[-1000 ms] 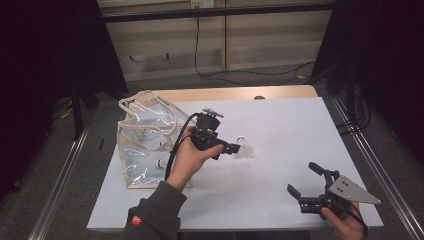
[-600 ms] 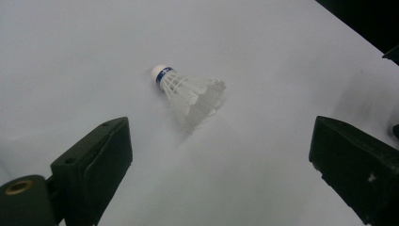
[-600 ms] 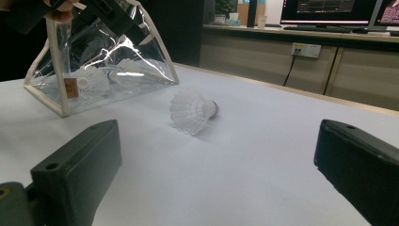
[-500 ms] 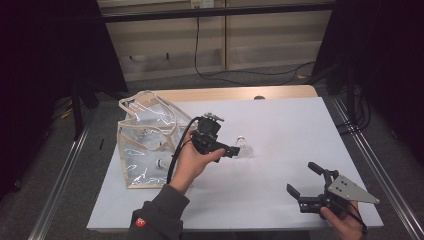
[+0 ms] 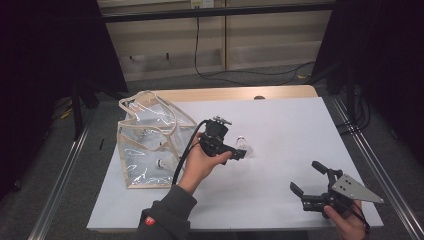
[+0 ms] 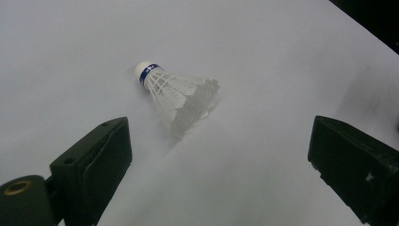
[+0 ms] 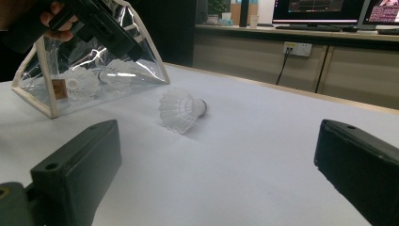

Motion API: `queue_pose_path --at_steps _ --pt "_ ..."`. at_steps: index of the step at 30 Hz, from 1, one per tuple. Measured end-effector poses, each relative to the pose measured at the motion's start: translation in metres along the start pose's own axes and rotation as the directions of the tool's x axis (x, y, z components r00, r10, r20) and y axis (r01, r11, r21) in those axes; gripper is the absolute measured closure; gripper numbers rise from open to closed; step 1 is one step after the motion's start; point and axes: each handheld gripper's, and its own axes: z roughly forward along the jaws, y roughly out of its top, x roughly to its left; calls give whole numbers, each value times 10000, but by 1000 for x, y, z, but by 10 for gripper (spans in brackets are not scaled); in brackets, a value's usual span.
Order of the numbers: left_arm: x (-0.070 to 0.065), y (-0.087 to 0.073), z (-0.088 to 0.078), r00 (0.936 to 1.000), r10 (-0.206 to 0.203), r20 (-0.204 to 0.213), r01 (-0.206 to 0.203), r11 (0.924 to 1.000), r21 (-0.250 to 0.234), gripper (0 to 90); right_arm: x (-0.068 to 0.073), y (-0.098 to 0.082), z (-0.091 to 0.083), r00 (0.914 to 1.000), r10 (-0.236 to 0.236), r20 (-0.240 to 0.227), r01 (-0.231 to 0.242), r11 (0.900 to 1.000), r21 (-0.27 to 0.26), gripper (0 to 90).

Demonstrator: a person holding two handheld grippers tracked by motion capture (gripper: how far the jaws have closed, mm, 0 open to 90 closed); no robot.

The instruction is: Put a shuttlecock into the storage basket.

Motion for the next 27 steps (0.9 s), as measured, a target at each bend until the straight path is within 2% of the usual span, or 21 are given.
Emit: queue_pose_path --at_steps 8,14,17,20,27 --pt "1 -3 6 9997 90 -239 -88 9999 79 74 2 1 3 10000 26 -82 -26 10000 -4 11" --pt "3 -3 10 9996 142 -244 -138 9998 167 82 2 0 5 9999 89 -108 -89 10000 13 11" --pt "5 -3 11 9997 -31 -254 33 10000 62 90 2 1 5 9999 50 -112 -50 10000 -9 11" --pt "7 -4 13 9997 -55 -237 59 9998 184 90 2 0 4 9999 74 -92 -74 10000 29 11" --pt "8 -11 22 9984 -47 -565 64 9996 291 109 0 1 3 10000 84 3 -84 10000 -28 11"
